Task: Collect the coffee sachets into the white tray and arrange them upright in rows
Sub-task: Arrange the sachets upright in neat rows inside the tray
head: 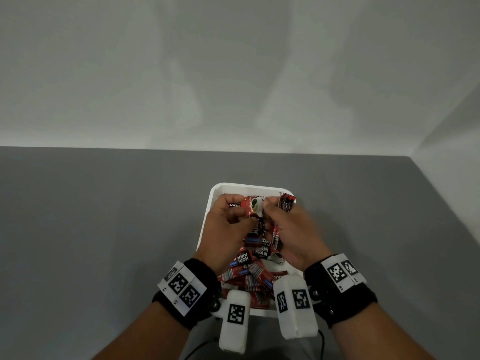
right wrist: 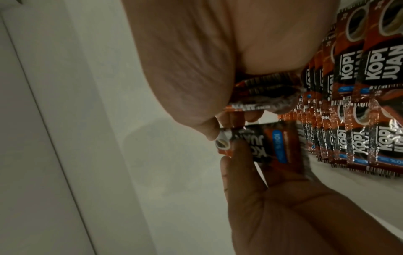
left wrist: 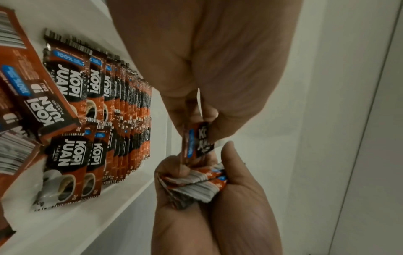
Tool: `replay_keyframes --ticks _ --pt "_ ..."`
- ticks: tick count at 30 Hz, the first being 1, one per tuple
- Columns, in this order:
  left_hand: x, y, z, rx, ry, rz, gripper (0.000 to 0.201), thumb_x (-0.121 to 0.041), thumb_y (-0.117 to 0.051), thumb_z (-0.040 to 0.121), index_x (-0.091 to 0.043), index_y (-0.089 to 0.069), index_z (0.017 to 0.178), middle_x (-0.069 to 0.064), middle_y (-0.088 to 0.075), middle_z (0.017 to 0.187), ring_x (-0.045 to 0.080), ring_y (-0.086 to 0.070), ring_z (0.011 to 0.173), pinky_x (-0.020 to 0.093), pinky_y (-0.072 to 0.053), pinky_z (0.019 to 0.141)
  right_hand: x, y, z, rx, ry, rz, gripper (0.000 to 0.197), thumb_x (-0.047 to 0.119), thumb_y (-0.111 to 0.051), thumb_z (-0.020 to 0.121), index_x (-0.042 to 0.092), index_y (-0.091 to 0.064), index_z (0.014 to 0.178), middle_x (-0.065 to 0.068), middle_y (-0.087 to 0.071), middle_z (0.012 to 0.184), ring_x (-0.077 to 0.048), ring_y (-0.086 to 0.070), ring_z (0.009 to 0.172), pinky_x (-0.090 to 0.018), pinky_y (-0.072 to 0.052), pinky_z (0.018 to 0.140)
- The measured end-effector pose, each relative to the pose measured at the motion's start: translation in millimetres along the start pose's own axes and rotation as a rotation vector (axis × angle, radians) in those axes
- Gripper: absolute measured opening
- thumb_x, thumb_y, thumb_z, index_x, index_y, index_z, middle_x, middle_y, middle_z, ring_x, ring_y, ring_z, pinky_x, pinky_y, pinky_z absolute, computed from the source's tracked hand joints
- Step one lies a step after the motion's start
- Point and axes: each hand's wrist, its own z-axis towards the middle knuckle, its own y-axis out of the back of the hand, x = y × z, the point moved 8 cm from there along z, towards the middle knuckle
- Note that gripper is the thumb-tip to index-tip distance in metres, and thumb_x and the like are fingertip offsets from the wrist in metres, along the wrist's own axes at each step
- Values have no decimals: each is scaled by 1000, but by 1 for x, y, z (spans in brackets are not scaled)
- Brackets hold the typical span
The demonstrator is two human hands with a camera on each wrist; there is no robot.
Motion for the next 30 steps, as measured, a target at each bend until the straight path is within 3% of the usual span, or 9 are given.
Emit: replay_keyframes --ticks 3,9,12,15,17,22,24,26,30 --pt "-4 -4 1 21 -11 72 23 9 -67 89 -4 -59 106 11 -77 88 24 -74 73 36 -61 59 2 -2 -3 -4 34 -28 20 6 -55 102 7 -72 112 -19 -75 106 -34 -74 99 -47 -61 78" --pt "10 2 5 61 134 61 26 10 -65 90 -5 -53 107 16 -63 85 27 -69 68 40 -59 62 7 17 -2 -161 80 -64 10 5 -62 97 7 -70 92 -6 -74 73 -24 -72 66 -38 -60 59" --pt "1 21 15 -39 75 178 24 6 -68 86 -12 -58 99 9 -67 77 25 -64 64 38 -53 60 17 28 3 -196 229 -418 9 22 -76 87 16 -69 87 -2 -77 80 -22 -75 81 -42 -61 77" --pt "-9 23 22 -33 48 258 25 2 -70 79 -16 -62 95 12 -71 77 22 -60 59 33 -48 56 26 18 2 -54 275 -706 24 26 -86 78 23 -67 92 15 -72 79 2 -69 74 -15 -53 68" --pt "-12 13 20 20 56 221 21 8 -69 82 -7 -62 95 13 -72 78 20 -62 57 31 -49 54 20 1 -3 111 236 -859 35 24 -91 71 29 -69 98 20 -72 83 5 -68 77 -8 -48 65" --pt "-8 -11 9 166 98 -154 19 1 -61 84 4 -63 103 13 -71 87 20 -68 76 26 -55 65 8 -6 2 95 236 -926 39 5 -69 85 26 -55 115 16 -63 96 0 -63 88 -9 -46 72" --pt "-2 -22 0 249 112 -103 34 -13 -69 85 -1 -65 116 10 -75 104 21 -72 95 27 -56 80 4 -10 3 133 205 -849 53 2 -64 89 24 -42 132 16 -62 108 -7 -64 100 -17 -52 83" --pt "8 -36 -9 345 128 -13 45 -32 -72 91 -11 -62 129 7 -73 121 19 -69 115 30 -54 97 1 -17 3 180 194 -884 73 3 -63 92 23 -22 149 17 -59 114 -4 -62 105 -14 -50 87" --pt "15 -38 -8 235 220 -114 41 -39 -52 103 -9 -63 129 12 -73 122 22 -68 118 41 -49 108 -10 -21 8 238 124 -871 106 -2 -71 84 20 -1 160 16 -57 118 -4 -61 115 -14 -48 95"
